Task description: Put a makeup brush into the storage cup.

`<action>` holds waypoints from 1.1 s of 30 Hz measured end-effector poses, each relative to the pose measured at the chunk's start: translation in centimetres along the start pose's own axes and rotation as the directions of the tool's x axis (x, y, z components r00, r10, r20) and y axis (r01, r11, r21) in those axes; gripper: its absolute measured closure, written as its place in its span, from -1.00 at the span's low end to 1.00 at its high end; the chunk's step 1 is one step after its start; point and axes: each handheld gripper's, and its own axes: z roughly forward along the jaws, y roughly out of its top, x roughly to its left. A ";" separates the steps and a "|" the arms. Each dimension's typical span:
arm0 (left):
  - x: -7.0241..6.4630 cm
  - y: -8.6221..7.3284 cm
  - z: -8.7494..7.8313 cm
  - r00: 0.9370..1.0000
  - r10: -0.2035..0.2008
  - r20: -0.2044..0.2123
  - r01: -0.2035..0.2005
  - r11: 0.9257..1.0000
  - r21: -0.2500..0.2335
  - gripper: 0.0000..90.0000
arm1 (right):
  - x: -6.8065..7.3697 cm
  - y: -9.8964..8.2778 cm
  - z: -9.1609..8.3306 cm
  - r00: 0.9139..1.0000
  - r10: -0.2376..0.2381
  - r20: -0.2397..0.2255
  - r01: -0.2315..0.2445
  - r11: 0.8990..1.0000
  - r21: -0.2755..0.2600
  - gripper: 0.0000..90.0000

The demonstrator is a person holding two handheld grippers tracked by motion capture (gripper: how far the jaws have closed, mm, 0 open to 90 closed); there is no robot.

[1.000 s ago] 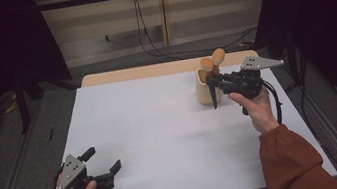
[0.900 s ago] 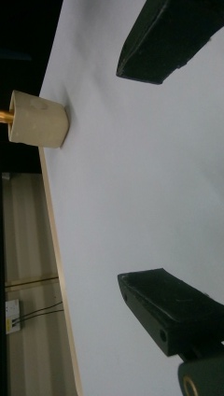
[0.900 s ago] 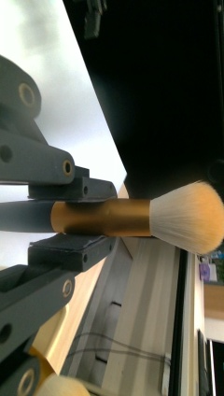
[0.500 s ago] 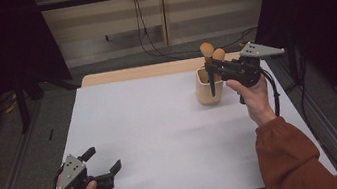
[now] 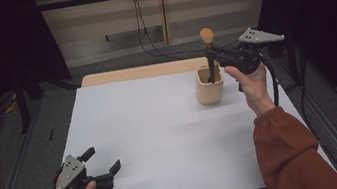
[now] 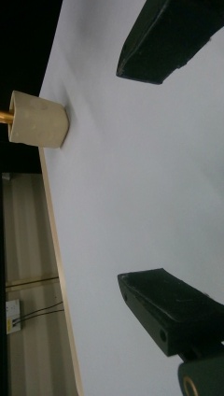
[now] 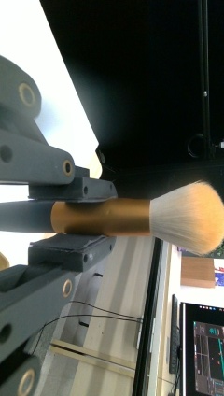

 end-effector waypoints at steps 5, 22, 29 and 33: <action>0.0 0.0 0.0 1.000 -0.005 0.001 0.005 1.000 0.000 -0.93 | -0.3 0.0 0.5 1.000 -0.002 0.020 0.002 1.000 0.001 0.65; 0.0 0.0 0.0 1.000 0.001 0.002 -0.001 1.000 0.001 -0.93 | -1.4 -0.4 3.3 0.996 -0.015 0.086 0.013 1.000 0.019 0.65; 0.0 0.0 0.1 1.000 0.003 0.011 -0.003 1.000 0.006 -0.93 | -2.0 -1.2 3.6 0.997 -0.010 0.082 0.008 1.000 0.027 0.65; 0.0 0.0 0.0 1.000 0.000 0.009 0.000 1.000 0.006 -0.93 | -2.2 -1.6 3.7 0.996 -0.007 0.092 0.005 1.000 0.021 0.65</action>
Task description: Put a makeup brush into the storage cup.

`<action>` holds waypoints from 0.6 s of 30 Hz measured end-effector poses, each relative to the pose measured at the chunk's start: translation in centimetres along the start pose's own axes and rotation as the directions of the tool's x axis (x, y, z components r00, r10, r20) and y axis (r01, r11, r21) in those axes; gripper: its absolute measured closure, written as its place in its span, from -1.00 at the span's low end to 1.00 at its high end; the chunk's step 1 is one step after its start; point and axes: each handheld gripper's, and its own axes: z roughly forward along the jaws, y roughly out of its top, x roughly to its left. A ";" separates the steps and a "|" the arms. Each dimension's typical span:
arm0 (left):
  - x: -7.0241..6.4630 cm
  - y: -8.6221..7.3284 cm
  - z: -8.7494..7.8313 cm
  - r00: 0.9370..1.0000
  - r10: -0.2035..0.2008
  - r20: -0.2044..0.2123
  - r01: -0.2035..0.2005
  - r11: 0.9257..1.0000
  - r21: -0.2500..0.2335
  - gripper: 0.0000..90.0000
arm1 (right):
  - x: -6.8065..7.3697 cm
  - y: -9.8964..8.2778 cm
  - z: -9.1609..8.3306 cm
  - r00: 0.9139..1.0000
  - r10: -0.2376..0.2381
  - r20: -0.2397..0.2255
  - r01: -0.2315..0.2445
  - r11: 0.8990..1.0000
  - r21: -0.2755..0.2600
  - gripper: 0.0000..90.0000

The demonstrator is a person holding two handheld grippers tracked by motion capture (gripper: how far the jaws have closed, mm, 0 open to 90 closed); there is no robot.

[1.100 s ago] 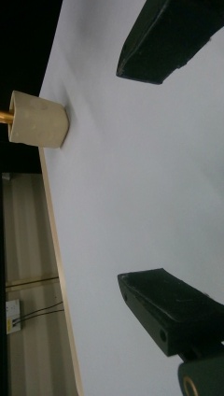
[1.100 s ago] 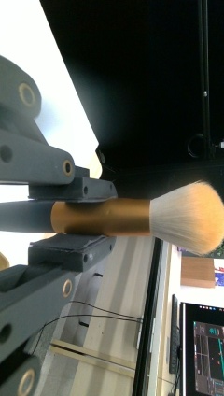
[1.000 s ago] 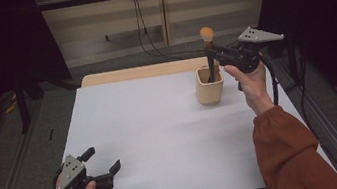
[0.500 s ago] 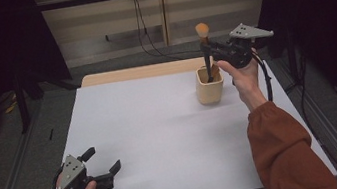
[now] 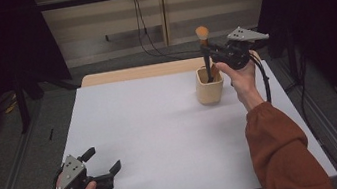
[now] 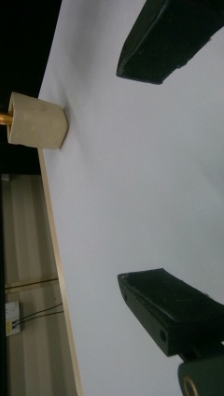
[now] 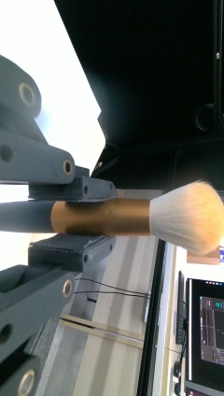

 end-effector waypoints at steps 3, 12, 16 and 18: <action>0.0 0.0 0.0 1.000 0.003 -0.002 -0.003 1.000 -0.002 -0.93 | -0.1 -0.4 0.2 1.000 0.001 0.001 -0.001 1.000 0.006 0.65; 0.1 0.0 -0.1 1.000 -0.009 -0.015 0.009 1.000 -0.001 -0.94 | -0.7 -1.5 0.6 1.000 0.004 0.008 -0.004 1.000 0.027 0.64; 0.1 0.0 -0.1 1.000 -0.006 -0.015 0.006 1.000 -0.001 -0.94 | -0.8 -2.1 0.6 1.000 0.009 0.009 -0.009 0.999 0.033 0.64; 0.2 -0.1 -0.1 1.000 -0.003 -0.009 0.003 1.000 0.005 -0.94 | -1.0 -2.5 0.6 1.000 0.019 0.013 -0.019 0.999 0.031 0.64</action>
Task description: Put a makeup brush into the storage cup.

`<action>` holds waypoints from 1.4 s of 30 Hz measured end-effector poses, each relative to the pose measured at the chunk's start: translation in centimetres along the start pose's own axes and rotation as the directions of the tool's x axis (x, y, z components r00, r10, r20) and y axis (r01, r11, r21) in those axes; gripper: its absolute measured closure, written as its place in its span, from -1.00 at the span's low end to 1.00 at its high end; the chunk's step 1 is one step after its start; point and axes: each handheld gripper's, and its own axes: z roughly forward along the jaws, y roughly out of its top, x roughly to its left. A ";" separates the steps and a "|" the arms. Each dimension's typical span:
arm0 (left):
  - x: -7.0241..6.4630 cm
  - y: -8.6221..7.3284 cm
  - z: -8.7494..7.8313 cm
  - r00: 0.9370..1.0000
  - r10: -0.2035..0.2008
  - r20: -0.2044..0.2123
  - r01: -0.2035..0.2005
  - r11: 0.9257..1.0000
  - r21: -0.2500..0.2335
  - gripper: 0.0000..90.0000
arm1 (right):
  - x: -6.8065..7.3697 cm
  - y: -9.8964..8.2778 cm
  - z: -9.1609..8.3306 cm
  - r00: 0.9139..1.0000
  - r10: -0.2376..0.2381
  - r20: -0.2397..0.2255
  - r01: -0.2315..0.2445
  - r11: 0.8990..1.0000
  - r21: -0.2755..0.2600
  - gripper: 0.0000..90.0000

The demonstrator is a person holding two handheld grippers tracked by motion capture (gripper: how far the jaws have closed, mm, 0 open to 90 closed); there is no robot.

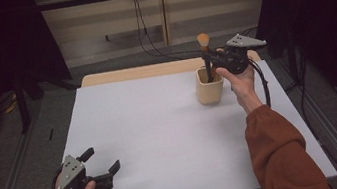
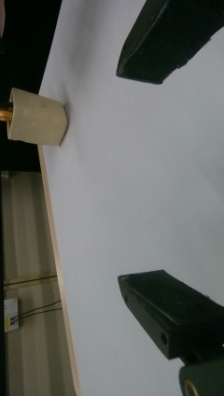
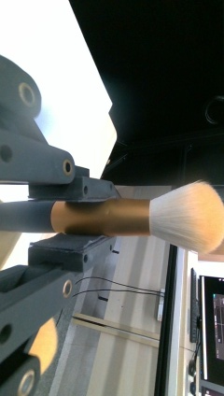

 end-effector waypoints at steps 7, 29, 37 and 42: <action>0.0 0.0 0.0 1.000 0.000 -0.002 0.000 1.000 -0.001 -0.94 | -0.4 -0.8 -0.1 1.000 0.003 0.000 -0.003 1.000 0.021 0.64; -0.2 0.1 0.0 1.000 0.011 0.013 -0.011 1.000 0.007 -0.94 | -0.5 -3.7 0.0 1.000 0.009 0.005 -0.010 0.998 0.065 0.64; -0.2 0.1 0.1 1.000 0.018 0.017 -0.018 1.000 0.010 -0.94 | -0.4 -4.2 0.2 1.000 0.008 0.005 -0.008 0.995 0.097 0.64; -0.2 0.1 0.1 1.000 0.016 0.016 -0.016 1.000 0.009 -0.94 | -0.3 -4.5 0.2 1.000 0.006 0.003 -0.006 0.995 0.104 0.64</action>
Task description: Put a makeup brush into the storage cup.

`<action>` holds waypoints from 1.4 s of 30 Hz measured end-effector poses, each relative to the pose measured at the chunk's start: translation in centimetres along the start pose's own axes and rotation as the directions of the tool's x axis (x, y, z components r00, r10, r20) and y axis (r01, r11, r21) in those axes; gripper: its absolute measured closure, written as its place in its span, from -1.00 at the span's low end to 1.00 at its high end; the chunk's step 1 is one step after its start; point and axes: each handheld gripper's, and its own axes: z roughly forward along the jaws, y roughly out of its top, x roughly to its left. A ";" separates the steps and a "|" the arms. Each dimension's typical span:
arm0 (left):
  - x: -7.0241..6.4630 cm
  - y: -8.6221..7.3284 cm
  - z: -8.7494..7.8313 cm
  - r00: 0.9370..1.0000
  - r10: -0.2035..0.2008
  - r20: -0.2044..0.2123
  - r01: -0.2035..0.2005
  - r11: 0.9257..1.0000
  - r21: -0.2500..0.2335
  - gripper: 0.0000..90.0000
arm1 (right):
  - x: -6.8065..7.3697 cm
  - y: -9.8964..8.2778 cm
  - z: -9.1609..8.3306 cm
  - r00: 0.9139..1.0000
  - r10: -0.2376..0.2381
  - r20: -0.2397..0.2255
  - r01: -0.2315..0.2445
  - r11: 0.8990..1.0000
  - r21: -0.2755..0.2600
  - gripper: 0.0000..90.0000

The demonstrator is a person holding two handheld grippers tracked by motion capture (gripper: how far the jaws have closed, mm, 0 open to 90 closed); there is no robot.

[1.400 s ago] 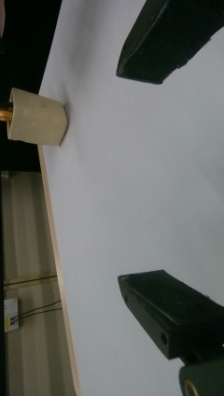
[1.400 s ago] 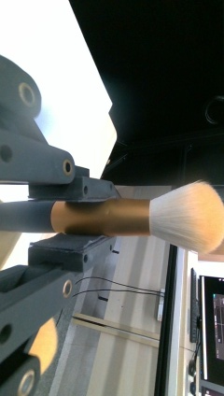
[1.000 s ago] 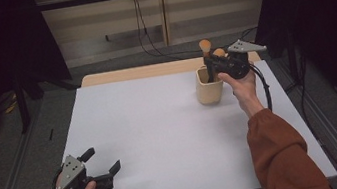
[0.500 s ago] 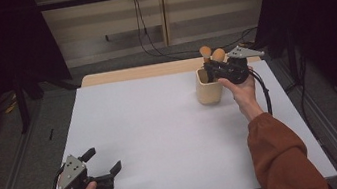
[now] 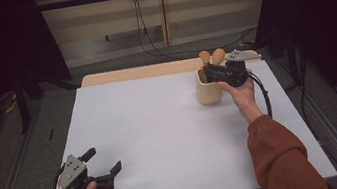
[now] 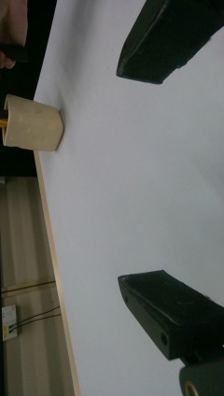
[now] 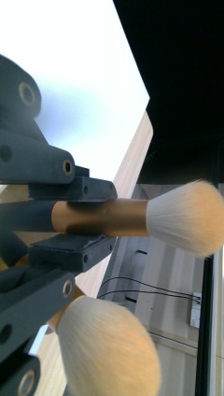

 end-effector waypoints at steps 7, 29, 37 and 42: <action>0.0 0.0 0.0 1.000 0.000 -0.005 0.000 1.000 -0.003 -0.94 | -0.2 -0.8 0.1 1.000 0.001 0.008 -0.001 1.000 0.024 0.64; 0.0 0.0 0.0 1.000 0.008 -0.009 -0.008 1.000 -0.005 -0.93 | 0.0 -1.6 0.0 1.000 -0.001 0.007 0.001 1.000 0.025 0.31; 0.0 0.1 0.1 1.000 0.009 -0.010 -0.009 1.000 -0.003 -0.93 | 0.2 -1.9 -0.5 1.000 0.003 -0.004 -0.003 1.000 0.006 -0.07; 0.0 0.1 0.1 1.000 0.003 -0.012 -0.003 1.000 -0.007 -0.93 | 0.6 -2.0 -0.7 1.000 0.026 -0.005 -0.026 0.999 0.028 -0.45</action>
